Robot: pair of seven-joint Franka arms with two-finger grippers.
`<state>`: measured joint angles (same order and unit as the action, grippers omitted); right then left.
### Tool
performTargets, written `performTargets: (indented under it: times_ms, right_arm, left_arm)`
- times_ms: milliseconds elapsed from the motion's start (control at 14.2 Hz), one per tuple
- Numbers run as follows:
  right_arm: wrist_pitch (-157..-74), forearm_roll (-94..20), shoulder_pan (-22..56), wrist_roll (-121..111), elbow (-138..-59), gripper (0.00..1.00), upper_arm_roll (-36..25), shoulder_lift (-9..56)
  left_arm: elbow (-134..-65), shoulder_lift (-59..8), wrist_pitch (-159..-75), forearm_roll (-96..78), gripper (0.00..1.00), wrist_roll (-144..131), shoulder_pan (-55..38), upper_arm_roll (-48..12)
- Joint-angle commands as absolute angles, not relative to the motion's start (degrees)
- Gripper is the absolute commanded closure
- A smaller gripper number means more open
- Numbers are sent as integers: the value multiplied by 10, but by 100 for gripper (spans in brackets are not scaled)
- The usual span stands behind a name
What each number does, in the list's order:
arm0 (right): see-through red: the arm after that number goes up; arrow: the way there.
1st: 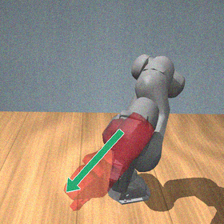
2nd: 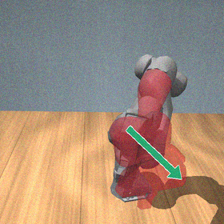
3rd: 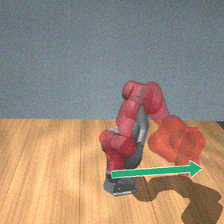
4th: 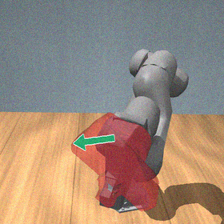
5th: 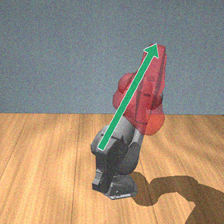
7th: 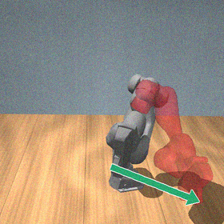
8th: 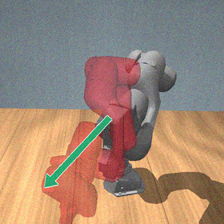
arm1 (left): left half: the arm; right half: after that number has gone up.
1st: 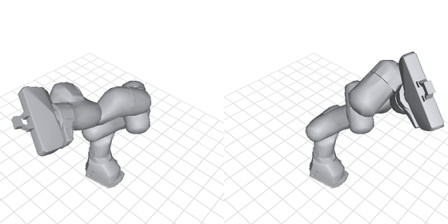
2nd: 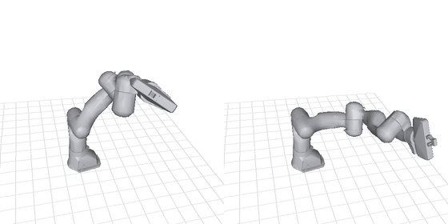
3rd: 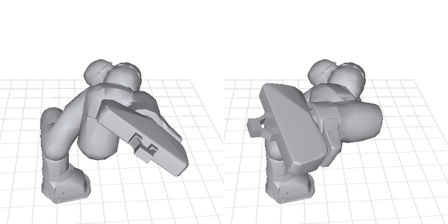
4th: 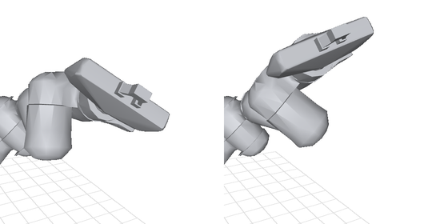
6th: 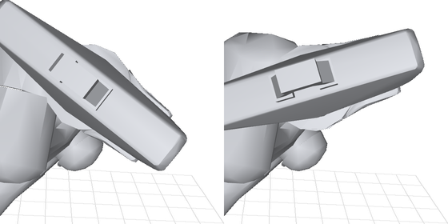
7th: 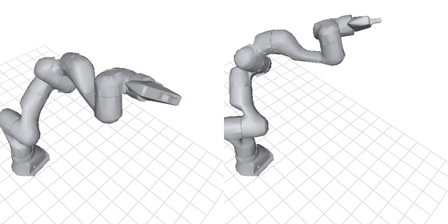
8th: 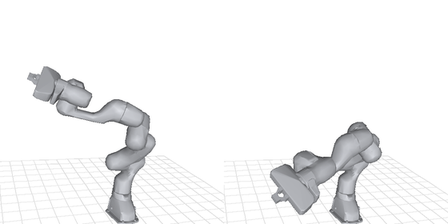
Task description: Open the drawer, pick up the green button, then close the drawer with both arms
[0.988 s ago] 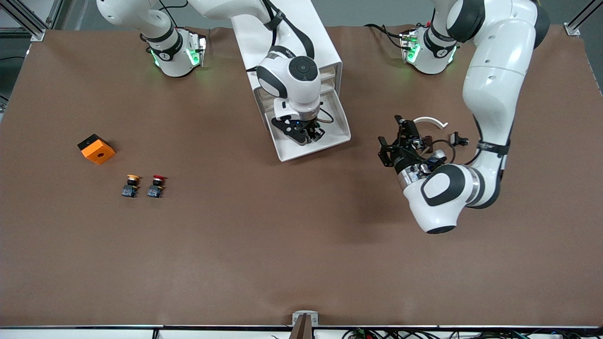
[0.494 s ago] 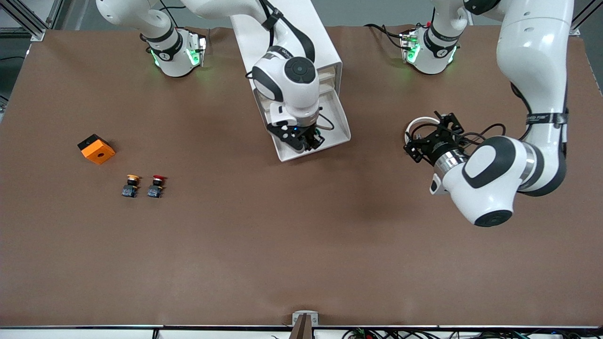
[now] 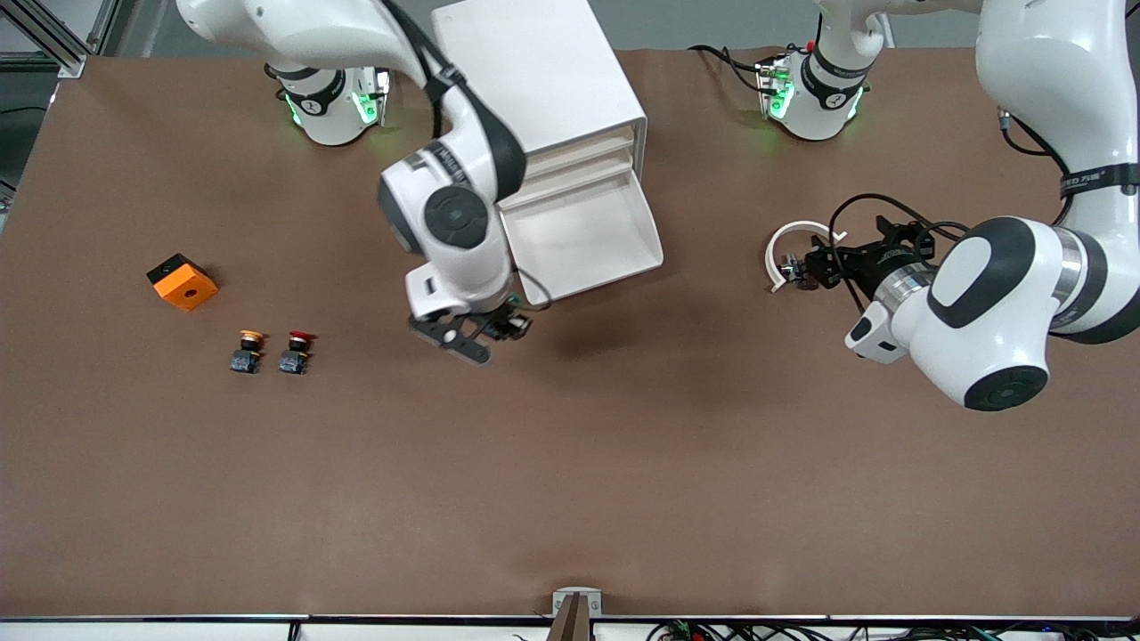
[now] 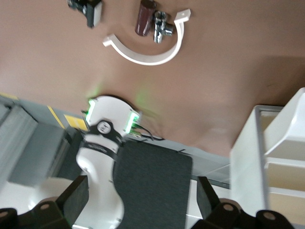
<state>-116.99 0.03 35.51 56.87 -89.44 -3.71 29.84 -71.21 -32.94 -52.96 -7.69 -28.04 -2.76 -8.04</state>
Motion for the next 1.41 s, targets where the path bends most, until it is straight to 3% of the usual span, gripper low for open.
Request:
performTargets:
  times_ms: [0,353,706,1058,1340]
  right_arm:
    - [-1192,-2,304,473,-953,100,-27,268]
    - [-1351,-1,241,344,-1092,100,-28,239]
    - [-1502,-1,170,217,-1202,100,-28,238]
    - [-1535,-1,144,174,-1245,100,-27,234]
    - [-1566,-1,120,133,-1269,100,-26,234]
  left_arm:
    - [-773,-285,-570,-46,0,-188,13,-91]
    - [-921,-197,-727,-46,0,-114,36,-92]
    - [-1011,-178,-920,-55,0,-116,34,-137]
    - [-1085,-185,-1107,-69,0,-162,28,-192]
    - [-1087,-217,-1205,-55,0,-332,-38,-211]
